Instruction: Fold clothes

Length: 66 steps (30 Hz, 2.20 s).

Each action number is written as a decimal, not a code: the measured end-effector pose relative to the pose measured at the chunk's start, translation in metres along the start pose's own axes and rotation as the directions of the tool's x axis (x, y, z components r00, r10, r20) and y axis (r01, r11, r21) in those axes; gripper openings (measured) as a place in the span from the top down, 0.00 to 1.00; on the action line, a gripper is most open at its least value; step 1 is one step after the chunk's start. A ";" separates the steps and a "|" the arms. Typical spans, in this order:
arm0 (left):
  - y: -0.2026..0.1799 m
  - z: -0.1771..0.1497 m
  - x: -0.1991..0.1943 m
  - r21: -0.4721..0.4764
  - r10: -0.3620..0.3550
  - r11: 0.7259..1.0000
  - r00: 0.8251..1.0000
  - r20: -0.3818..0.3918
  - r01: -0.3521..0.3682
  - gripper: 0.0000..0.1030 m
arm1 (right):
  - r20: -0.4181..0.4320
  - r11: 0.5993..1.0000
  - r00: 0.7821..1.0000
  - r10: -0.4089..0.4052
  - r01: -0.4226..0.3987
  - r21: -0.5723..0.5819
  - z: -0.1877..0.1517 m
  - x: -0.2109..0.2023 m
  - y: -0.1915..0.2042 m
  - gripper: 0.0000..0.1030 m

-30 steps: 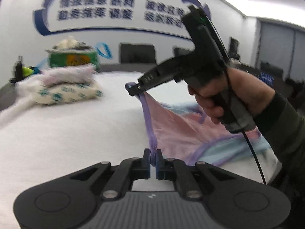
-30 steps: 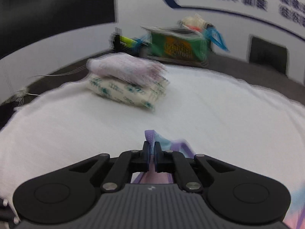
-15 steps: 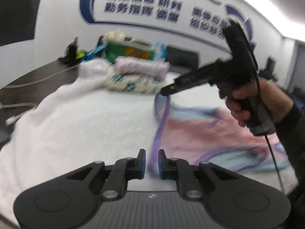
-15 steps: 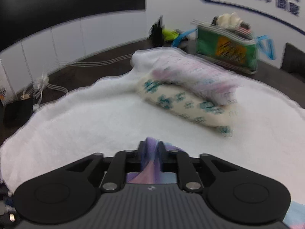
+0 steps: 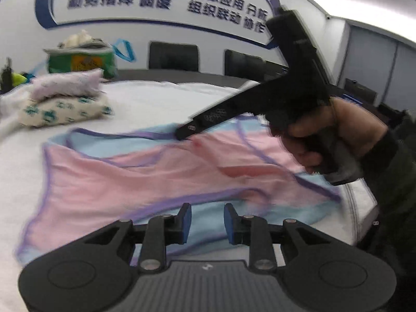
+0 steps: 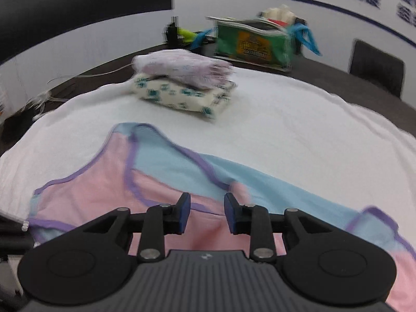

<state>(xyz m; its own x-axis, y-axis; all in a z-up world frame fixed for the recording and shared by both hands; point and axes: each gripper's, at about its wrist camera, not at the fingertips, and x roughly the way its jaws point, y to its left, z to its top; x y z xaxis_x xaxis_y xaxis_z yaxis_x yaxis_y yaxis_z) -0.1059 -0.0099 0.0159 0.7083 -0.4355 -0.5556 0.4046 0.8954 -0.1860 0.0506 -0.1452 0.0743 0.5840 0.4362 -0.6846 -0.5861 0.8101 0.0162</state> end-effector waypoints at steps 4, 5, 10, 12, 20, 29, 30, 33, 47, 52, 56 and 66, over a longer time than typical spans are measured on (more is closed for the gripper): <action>-0.020 -0.001 0.015 0.026 -0.011 1.000 1.000 -0.008 0.011 0.74 | -0.004 0.998 1.000 -0.023 0.023 0.061 -0.004 0.011 -0.021 0.78; -0.022 -0.003 0.016 0.028 -0.014 1.000 1.000 -0.020 0.015 0.94 | -0.005 0.998 1.000 -0.014 0.014 0.067 -0.007 0.011 -0.023 0.82; -0.004 -0.007 0.011 -0.015 -0.022 1.000 0.999 -0.039 0.021 0.95 | 0.054 0.991 0.996 -0.076 0.070 0.117 -0.029 -0.021 -0.038 0.77; 0.002 -0.007 0.005 -0.015 -0.021 1.000 0.999 -0.034 0.021 0.91 | 0.130 0.977 0.982 -0.134 0.109 0.184 -0.047 -0.059 -0.051 0.58; -0.022 -0.007 0.016 0.118 -0.033 0.992 0.998 -0.057 0.039 0.96 | 0.136 0.939 0.979 -0.154 0.103 0.327 -0.152 -0.131 -0.043 0.58; 0.026 -0.007 -0.008 -0.109 -0.197 0.977 0.973 -0.120 0.185 0.75 | 0.126 0.930 0.980 -0.152 0.098 0.353 -0.201 -0.148 -0.043 0.96; 0.026 -0.009 -0.011 -0.093 -0.200 0.977 0.974 -0.104 0.191 0.68 | 0.160 0.938 0.976 -0.148 0.087 0.336 -0.205 -0.153 -0.044 0.94; 0.020 -0.013 -0.017 -0.020 -0.189 0.982 0.980 -0.060 0.188 0.59 | 0.243 0.956 0.963 -0.118 0.043 0.291 -0.215 -0.163 -0.045 0.68; 0.030 -0.016 -0.013 -0.051 -0.407 0.914 0.907 -0.110 0.403 0.71 | 0.296 0.985 0.952 -0.079 0.029 0.171 -0.235 -0.170 -0.046 0.97; 0.035 -0.022 -0.016 -0.062 -0.434 0.901 0.892 -0.129 0.430 0.58 | 0.311 0.985 0.943 -0.115 0.067 0.160 -0.236 -0.186 -0.045 0.94; 0.056 0.011 -0.031 -0.119 -0.422 0.902 0.905 -0.054 0.414 0.57 | 0.369 0.971 0.916 -0.157 0.073 0.230 -0.220 -0.188 -0.053 0.85; 0.103 0.124 0.109 -0.418 -0.180 0.905 0.960 -0.213 0.078 0.77 | 0.180 0.873 0.980 -0.083 -0.016 0.488 -0.068 -0.067 -0.124 0.73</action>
<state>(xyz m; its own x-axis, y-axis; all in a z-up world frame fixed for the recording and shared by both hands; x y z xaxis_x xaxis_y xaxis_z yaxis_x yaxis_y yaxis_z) 0.0845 0.0238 0.0365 0.4843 -0.5600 -0.6723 0.1795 0.8156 -0.5501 0.0459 -0.3021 0.0684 0.7220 0.4313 -0.5411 -0.2469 0.8911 0.3808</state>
